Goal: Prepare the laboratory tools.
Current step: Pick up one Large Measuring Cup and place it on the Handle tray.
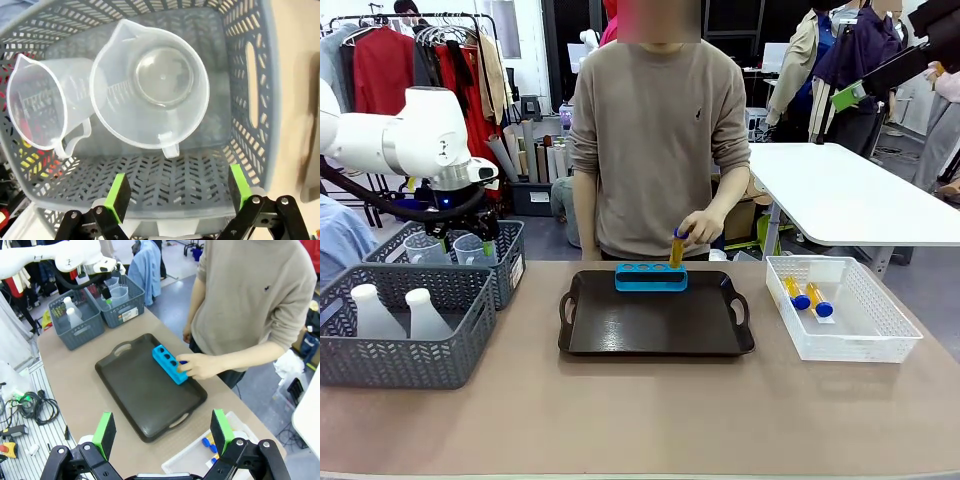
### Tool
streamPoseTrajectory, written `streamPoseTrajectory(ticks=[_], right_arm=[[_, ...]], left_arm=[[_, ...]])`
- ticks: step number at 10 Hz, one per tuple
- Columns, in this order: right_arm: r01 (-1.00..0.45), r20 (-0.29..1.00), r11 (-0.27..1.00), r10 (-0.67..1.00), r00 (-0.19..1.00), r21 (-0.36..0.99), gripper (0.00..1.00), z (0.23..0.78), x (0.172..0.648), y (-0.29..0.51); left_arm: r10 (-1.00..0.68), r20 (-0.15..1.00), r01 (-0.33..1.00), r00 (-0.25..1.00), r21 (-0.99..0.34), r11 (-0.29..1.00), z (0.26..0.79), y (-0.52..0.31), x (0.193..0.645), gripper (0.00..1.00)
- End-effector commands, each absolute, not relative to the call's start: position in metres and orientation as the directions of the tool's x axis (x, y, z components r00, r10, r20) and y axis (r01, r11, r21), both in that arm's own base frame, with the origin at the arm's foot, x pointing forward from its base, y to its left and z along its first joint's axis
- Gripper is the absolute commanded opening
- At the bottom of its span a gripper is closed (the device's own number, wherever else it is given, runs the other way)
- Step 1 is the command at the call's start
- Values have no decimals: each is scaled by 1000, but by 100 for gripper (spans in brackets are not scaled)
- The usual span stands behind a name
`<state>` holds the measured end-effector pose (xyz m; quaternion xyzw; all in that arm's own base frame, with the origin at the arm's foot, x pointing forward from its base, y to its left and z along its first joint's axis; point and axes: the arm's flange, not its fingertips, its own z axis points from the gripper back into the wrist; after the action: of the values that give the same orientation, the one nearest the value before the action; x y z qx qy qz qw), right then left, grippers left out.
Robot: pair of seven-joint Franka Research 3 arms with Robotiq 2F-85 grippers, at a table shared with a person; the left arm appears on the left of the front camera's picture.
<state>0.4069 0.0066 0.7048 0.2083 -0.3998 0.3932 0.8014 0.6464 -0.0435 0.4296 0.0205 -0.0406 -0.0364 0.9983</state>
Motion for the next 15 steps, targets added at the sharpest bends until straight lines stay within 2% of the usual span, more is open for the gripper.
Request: streamPoseTrajectory(ticks=[1, 6, 7, 8, 12, 15], right_arm=[[-801, 811, 598, 459, 364, 22, 100, 705, 407, 8], [-801, 811, 598, 459, 364, 22, 100, 705, 407, 8], [-801, 811, 598, 459, 364, 22, 100, 705, 407, 8], [-801, 811, 598, 459, 364, 22, 100, 705, 407, 8], [-801, 811, 598, 459, 364, 22, 100, 705, 407, 8], [-801, 811, 598, 459, 364, 22, 100, 705, 407, 8]], left_arm=[[-19, 72, 18, 997, 15, 1000, 425, -35, 671, 100], [19, 75, -22, 997, 46, 999, 396, -26, 688, 100], [12, 103, -16, 995, 40, 999, 389, -26, 690, 95], [4, 111, -8, 994, 43, 999, 385, -25, 692, 79], [36, 119, -40, 992, 35, 999, 390, -23, 689, 1], [53, 115, -58, 992, 40, 998, 391, -20, 687, 0]])
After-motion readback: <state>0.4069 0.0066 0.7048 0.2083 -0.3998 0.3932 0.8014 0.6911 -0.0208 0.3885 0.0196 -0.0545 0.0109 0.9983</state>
